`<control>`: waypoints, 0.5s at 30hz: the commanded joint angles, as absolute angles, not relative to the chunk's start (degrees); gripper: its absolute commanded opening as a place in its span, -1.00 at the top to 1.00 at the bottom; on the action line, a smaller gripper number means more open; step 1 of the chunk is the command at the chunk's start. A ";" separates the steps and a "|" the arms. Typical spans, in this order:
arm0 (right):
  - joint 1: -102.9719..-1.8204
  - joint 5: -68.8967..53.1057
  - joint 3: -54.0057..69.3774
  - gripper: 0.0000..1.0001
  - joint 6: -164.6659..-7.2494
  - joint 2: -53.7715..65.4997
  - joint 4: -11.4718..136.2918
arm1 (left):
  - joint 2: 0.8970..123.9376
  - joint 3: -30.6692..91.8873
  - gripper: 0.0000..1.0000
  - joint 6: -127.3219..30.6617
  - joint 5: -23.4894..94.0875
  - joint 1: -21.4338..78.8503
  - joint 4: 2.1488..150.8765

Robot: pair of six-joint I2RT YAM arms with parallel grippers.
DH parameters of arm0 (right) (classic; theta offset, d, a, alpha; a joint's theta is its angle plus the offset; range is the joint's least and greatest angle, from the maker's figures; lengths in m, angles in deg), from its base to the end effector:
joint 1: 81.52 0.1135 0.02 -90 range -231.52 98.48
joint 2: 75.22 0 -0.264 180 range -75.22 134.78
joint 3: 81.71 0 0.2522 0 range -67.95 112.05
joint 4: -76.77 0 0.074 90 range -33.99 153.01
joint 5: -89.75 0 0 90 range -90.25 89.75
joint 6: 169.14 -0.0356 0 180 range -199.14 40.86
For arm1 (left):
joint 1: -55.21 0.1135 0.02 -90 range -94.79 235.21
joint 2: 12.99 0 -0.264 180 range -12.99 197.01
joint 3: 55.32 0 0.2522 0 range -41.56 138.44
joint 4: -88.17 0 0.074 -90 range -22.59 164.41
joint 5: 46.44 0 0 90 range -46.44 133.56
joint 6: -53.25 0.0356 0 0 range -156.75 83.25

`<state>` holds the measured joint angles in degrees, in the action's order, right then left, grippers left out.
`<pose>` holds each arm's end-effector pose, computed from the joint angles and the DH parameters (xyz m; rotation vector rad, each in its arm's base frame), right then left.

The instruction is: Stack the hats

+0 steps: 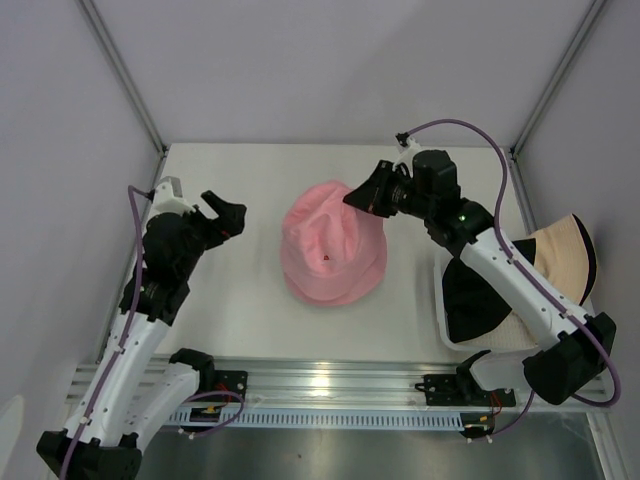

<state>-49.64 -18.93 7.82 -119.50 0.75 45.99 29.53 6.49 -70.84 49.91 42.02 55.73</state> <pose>0.2522 0.1703 0.3969 -0.0945 2.0258 1.1422 0.1664 -0.0350 0.3504 -0.4098 1.7792 -0.4875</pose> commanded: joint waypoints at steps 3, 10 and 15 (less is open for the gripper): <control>-49.44 -11.09 9.56 0.21 -109.22 0.11 38.85 | 32.18 5.46 -0.99 -70.68 44.01 42.64 59.38; -53.91 1.42 13.79 -0.89 -103.83 -4.19 28.55 | 33.33 2.84 -0.99 -74.00 38.73 42.64 62.53; -62.71 -8.69 0.73 -0.91 -108.67 -7.45 39.52 | 34.47 -2.78 -0.99 -80.60 37.24 42.73 70.08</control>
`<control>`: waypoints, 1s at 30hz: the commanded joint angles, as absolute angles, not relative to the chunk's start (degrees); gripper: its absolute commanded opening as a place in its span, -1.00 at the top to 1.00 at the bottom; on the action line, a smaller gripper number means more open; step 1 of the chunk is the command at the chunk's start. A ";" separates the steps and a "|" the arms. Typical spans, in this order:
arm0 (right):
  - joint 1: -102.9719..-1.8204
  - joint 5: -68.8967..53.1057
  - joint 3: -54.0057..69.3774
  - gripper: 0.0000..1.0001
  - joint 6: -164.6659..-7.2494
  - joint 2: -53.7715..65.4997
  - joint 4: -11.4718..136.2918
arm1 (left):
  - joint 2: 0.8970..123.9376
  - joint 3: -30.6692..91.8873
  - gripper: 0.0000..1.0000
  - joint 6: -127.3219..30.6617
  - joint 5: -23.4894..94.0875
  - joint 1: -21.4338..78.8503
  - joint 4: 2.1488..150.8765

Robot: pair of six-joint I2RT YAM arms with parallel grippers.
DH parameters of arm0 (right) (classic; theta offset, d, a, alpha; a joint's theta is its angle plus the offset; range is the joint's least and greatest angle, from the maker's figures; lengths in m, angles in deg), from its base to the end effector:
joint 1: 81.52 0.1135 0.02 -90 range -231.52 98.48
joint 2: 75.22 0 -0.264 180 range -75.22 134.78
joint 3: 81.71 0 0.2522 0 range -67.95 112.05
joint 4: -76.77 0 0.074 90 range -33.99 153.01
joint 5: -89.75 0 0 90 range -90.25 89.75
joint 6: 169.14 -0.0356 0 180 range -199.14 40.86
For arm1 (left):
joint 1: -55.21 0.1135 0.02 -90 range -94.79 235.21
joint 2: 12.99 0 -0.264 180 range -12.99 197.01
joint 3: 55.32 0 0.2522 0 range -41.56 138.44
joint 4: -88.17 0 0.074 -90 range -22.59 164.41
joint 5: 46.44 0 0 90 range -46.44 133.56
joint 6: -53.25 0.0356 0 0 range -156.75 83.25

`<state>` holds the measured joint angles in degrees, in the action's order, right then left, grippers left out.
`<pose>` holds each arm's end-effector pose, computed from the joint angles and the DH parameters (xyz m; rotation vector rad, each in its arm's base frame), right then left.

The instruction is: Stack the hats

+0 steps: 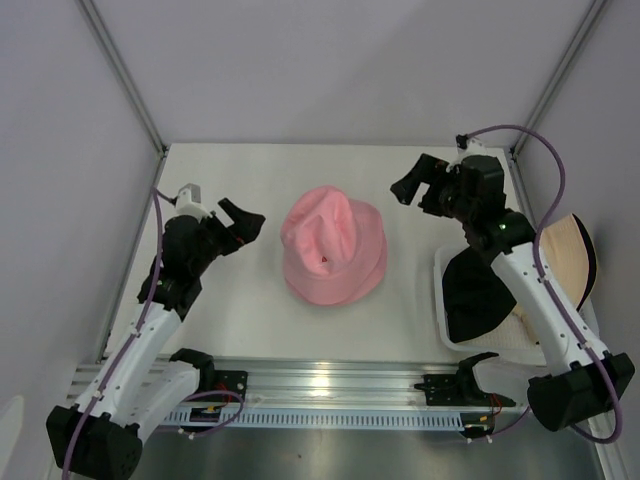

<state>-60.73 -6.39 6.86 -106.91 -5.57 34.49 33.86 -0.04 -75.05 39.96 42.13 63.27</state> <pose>0.2484 0.0984 0.3994 0.0522 2.0349 0.6493 0.1884 -0.0461 0.3120 -0.3738 1.8766 -0.6738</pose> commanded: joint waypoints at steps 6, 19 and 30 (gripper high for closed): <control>-64.21 -13.69 -13.77 -0.90 -115.52 -6.49 57.35 | 37.46 -8.06 -0.95 -87.02 35.83 42.73 78.61; -63.77 -19.33 -18.64 -0.67 -126.60 -0.42 78.64 | 39.30 -15.54 -0.90 -93.88 32.40 42.73 88.38; -61.22 -19.77 -21.10 -0.35 -128.36 1.34 79.18 | 40.80 -15.19 -0.91 -94.58 30.56 42.73 89.17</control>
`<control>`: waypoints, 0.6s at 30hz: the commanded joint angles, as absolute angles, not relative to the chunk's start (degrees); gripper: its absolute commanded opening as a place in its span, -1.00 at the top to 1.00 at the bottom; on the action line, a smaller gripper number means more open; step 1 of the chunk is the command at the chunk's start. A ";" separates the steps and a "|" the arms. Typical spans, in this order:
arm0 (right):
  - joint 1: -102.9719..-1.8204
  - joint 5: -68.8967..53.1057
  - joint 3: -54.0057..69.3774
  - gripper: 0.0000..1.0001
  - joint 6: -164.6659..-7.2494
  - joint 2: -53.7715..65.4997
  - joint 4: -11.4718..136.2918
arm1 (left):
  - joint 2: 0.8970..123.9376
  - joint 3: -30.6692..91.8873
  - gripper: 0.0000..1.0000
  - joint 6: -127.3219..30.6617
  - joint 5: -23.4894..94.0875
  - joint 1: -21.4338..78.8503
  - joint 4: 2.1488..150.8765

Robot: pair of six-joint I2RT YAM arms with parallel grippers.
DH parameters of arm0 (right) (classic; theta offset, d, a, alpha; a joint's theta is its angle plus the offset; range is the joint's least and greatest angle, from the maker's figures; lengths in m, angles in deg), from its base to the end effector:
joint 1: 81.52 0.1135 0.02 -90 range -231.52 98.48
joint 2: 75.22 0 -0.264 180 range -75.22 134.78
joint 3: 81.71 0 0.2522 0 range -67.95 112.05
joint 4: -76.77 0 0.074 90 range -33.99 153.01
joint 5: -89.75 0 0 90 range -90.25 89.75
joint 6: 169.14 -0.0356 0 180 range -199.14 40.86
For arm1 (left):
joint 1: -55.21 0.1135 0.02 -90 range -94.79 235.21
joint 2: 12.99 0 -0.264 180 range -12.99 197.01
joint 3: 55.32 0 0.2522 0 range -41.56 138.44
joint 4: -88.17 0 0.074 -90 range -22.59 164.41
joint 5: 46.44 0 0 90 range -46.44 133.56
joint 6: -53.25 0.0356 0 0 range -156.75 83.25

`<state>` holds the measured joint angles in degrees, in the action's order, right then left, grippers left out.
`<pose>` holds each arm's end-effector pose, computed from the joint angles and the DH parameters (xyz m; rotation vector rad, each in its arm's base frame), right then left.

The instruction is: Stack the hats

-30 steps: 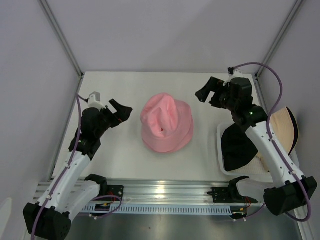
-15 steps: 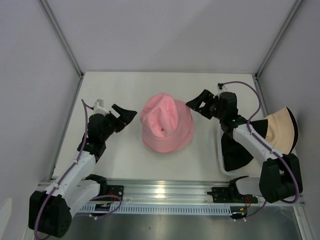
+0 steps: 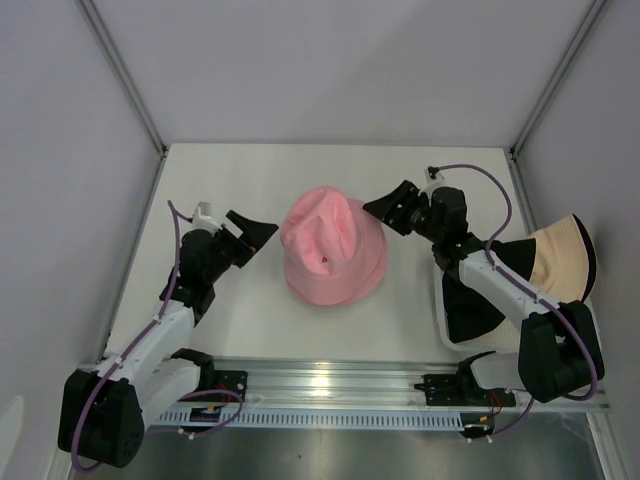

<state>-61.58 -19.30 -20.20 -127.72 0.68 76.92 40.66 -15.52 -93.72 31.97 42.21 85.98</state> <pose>0.2821 0.1147 0.2804 0.2351 1.9473 1.1214 0.2060 -0.0549 0.2357 -0.5980 1.8834 -1.0145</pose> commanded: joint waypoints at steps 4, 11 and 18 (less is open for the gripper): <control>-60.96 -20.38 -21.28 0.16 -127.75 1.25 77.86 | 41.06 -15.28 -0.91 -95.02 30.29 42.73 89.09; -61.04 -15.74 -24.95 1.00 -125.99 -2.53 75.57 | 41.77 -15.81 -0.89 -94.76 25.99 42.73 90.84; -60.87 -12.74 -31.82 1.00 -127.48 -3.32 81.28 | 42.38 -19.40 -0.82 -98.00 25.63 42.81 92.51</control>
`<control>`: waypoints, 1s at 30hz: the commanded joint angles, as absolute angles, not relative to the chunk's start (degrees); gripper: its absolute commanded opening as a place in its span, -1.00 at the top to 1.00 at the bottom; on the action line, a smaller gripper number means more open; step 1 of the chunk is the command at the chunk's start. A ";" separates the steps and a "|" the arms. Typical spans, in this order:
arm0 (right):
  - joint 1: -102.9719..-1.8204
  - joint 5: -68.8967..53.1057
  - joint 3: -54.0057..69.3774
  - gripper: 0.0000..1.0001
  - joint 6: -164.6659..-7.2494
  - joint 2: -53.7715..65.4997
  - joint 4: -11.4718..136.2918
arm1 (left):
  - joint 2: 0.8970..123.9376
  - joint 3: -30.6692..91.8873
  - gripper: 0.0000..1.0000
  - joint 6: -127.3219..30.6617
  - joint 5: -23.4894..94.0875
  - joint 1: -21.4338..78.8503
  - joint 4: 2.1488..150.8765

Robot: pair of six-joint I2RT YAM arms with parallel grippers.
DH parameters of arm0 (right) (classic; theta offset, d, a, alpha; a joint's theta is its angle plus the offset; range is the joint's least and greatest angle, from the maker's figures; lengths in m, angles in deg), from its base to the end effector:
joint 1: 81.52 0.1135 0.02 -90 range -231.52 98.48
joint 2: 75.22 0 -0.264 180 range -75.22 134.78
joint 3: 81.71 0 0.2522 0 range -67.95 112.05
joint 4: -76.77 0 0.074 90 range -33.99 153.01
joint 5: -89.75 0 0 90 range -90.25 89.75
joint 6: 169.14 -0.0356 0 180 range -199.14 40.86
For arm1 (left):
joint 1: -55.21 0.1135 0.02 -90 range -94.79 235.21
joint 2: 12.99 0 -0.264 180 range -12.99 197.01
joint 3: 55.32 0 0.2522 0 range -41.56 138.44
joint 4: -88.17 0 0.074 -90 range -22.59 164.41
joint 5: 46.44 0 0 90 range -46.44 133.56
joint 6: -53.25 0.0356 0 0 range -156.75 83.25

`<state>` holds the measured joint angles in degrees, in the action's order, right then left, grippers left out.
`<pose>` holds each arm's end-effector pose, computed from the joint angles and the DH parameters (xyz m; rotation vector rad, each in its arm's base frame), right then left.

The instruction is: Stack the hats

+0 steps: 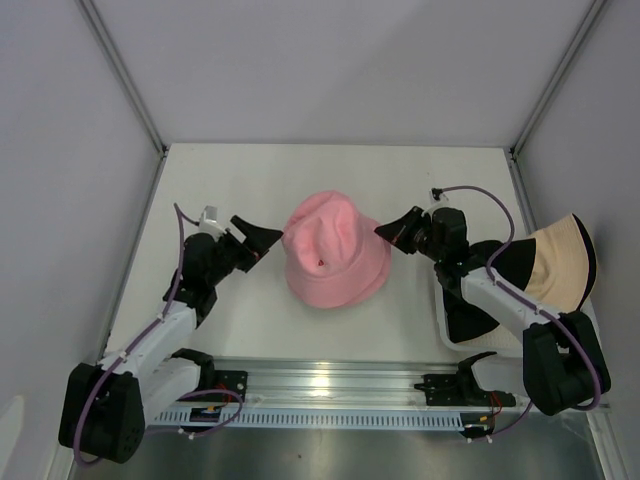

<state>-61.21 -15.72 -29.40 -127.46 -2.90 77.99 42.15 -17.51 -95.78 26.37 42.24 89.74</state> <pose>0.2587 0.1059 0.2438 0.2988 2.0117 1.0442 0.2060 -0.0582 0.2257 -0.5670 1.9135 -1.1245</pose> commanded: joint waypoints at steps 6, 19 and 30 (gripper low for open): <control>-60.08 -10.72 -36.91 1.00 -128.36 -3.93 87.69 | 43.00 -20.99 -0.76 -100.72 24.67 42.73 92.78; -57.70 2.29 -46.24 1.00 -127.40 -12.46 93.51 | 36.75 -27.94 -0.45 -109.26 24.67 42.64 97.16; -54.46 3.44 -45.54 1.00 -128.19 -8.95 94.82 | 45.37 -29.08 -0.25 -112.07 22.73 39.65 107.10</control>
